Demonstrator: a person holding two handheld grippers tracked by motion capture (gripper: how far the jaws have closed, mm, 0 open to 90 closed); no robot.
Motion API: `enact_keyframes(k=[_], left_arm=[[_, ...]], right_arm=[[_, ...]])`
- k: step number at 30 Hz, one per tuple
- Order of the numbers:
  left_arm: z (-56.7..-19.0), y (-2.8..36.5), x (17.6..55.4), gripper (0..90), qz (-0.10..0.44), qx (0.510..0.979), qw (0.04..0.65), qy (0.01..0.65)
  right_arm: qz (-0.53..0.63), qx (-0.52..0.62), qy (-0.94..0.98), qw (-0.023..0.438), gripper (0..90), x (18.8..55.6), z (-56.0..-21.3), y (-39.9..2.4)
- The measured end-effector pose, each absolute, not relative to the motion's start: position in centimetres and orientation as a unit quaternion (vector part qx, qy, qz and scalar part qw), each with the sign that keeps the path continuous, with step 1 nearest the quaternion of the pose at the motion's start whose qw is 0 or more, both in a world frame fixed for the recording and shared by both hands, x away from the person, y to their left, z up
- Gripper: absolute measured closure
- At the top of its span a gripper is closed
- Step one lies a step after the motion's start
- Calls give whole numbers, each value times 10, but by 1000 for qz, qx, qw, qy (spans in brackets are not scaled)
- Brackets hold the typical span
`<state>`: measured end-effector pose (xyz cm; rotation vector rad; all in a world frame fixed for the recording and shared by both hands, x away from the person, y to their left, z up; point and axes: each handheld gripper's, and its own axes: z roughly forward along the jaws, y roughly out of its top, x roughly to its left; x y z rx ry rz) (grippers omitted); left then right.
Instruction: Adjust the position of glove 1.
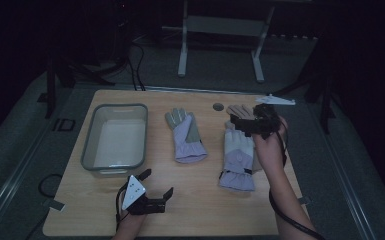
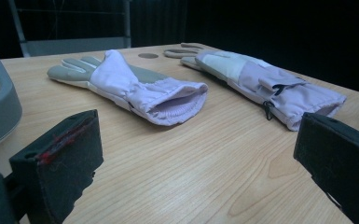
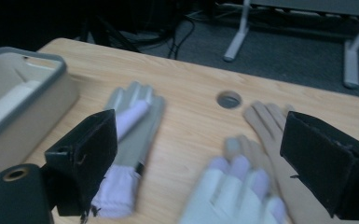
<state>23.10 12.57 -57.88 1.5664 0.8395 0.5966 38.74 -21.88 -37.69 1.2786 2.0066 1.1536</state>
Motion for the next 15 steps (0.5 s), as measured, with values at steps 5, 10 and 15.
enact_keyframes(k=[5,10,15], left_arm=[[-579,126,231,14,256,674,592,361],[-579,126,231,14,255,674,592,360],[-579,126,231,14,255,674,593,359]], right_arm=[[417,452,752,238,110,398,-377,-189],[421,437,767,211,110,410,-383,-162],[426,432,772,189,110,419,-396,-136]])
